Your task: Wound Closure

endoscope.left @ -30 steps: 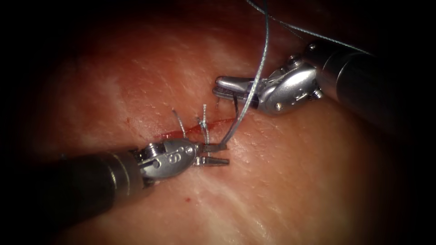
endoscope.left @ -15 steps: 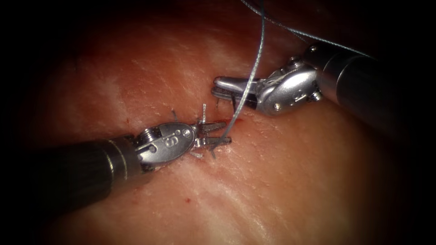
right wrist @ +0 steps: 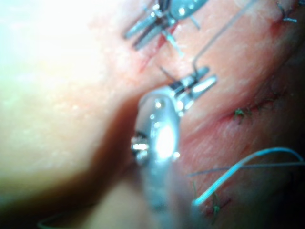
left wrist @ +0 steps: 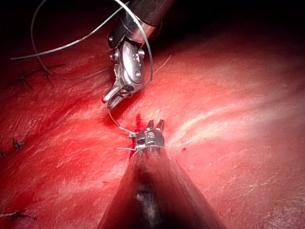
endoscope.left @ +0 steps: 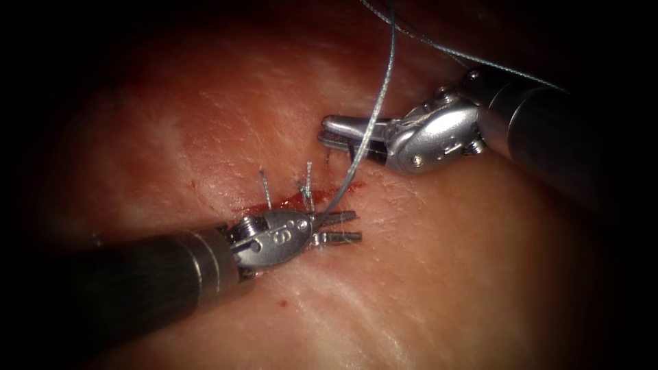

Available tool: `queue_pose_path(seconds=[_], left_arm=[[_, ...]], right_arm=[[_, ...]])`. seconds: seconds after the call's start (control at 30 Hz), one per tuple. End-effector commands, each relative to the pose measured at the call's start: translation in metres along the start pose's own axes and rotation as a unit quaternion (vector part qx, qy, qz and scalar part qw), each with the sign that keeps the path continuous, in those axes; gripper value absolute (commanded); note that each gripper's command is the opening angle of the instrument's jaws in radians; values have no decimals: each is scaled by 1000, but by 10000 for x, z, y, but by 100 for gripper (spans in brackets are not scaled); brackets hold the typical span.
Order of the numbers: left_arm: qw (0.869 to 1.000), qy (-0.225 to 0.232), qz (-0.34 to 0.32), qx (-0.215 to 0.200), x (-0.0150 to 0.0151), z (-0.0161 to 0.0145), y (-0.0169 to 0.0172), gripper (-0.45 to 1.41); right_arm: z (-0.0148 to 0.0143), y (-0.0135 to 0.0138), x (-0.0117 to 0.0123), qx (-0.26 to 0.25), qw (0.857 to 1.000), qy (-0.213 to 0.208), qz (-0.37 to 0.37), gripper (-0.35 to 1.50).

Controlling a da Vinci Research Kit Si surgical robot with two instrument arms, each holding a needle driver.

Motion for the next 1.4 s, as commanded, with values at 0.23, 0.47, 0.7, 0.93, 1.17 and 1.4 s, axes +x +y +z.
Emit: queue_pose_path(seconds=[0.23, 0.47, 0.7, 0.93, 1.17, 1.4], left_arm=[[1000, -20, -11, -5, -32, 22, -13, -5], [1000, -20, -15, -9, -42, 21, -22, -5], [1000, -22, -13, -10, -47, 17, -23, -5], [1000, -21, -12, -13, -49, 14, -24, -5], [1000, -21, -12, -14, -50, 11, -24, -5], [1000, -21, -12, -14, -50, 10, -22, -5]], right_arm=[[6, 6, -5, 1, 1000, 1, -2, -35], [9, 6, -7, 4, 1000, -4, 5, -35], [13, 4, -11, 19, 998, -27, 44, -35], [16, 7, -13, 67, 976, -27, 203, -35], [17, 19, -21, 93, 950, 61, 292, -35], [33, 16, -24, 97, 948, 73, 296, -35]])
